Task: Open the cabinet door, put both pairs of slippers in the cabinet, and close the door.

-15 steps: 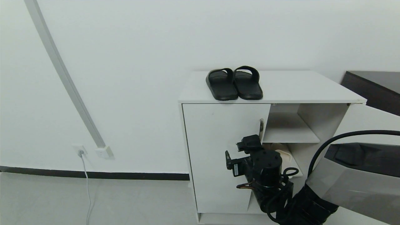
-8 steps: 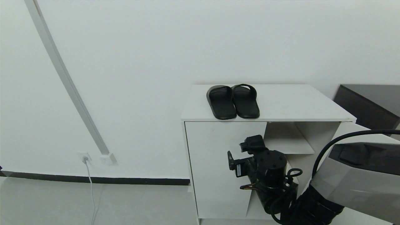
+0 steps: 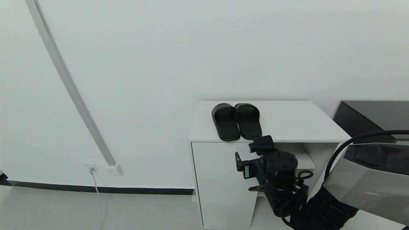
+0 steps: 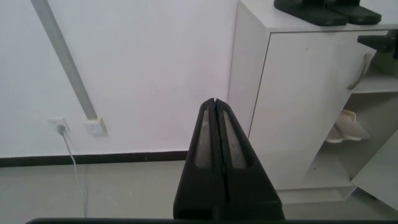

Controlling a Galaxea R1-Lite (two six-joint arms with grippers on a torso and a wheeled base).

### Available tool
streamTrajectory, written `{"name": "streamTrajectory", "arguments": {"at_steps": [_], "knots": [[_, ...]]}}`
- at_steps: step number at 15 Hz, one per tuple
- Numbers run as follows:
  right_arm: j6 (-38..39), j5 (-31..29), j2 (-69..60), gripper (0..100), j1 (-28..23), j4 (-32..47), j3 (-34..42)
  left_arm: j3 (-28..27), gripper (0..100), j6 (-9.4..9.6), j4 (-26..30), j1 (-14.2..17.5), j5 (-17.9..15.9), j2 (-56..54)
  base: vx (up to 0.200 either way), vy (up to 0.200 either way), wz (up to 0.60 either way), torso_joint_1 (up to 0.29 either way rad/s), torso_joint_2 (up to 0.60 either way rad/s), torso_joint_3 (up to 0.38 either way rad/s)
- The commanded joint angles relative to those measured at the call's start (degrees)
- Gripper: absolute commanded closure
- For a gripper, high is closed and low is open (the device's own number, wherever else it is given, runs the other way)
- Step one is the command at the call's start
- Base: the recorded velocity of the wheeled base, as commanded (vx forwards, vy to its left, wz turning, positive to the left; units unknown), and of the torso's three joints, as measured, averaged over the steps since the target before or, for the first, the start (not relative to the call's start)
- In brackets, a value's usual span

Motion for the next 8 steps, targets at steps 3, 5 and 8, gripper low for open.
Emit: {"name": "streamTrajectory", "arguments": {"at_steps": [3,5,8], "knots": [[0.05,0.26,0.61,0,-0.08,0.21,-0.22,0.0,100,0.06,0.02,0.0,0.01,0.07,0.0,0.0,0.0,0.242,-0.53,-0.299],[0.05,0.79,1.66,0,0.27,0.56,-2.25,0.0,100,0.06,0.02,0.0,0.01,0.07,0.0,0.0,0.0,0.183,-0.42,-0.232],[-0.13,0.79,-1.06,0,-0.25,0.56,-1.28,0.0,100,0.06,0.02,0.0,0.01,0.07,0.0,0.0,0.0,0.178,-0.38,-0.209]]}}
